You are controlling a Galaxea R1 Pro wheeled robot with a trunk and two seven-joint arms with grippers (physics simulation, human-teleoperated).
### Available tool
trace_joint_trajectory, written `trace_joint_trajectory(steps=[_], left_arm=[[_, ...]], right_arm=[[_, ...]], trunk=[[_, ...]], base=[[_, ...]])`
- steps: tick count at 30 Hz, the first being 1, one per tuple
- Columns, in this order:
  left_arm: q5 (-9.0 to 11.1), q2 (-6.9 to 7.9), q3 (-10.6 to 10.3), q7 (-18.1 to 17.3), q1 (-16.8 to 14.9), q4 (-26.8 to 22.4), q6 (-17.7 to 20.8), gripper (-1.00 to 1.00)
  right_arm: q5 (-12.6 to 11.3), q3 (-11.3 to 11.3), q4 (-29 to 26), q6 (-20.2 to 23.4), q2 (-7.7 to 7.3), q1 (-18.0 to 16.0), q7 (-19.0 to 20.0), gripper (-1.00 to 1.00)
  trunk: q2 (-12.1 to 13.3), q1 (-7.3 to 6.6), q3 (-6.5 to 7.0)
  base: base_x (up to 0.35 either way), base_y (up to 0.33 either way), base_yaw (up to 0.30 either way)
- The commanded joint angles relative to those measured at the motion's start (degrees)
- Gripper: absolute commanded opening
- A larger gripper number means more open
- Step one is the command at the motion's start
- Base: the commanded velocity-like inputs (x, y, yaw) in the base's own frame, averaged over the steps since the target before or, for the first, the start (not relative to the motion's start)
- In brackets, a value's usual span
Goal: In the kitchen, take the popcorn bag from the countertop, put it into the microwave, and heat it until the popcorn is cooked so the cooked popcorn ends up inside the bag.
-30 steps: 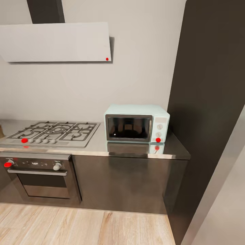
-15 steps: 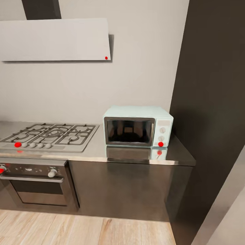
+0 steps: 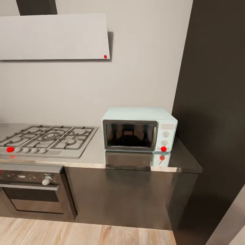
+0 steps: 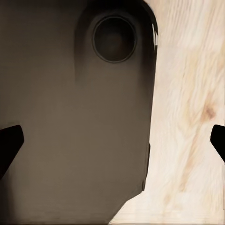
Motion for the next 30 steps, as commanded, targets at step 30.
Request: trace_joint_trajectory(steps=[30], left_arm=[[0.4,0.03,0.0,0.0,0.0,0.0,-0.1,1.00]], right_arm=[[2.5,0.1,-0.2,-1.1,-0.19,1.4,0.0,1.00]], trunk=[[0.0,0.00,-0.03]], base=[[-0.085,0.000,0.000]])
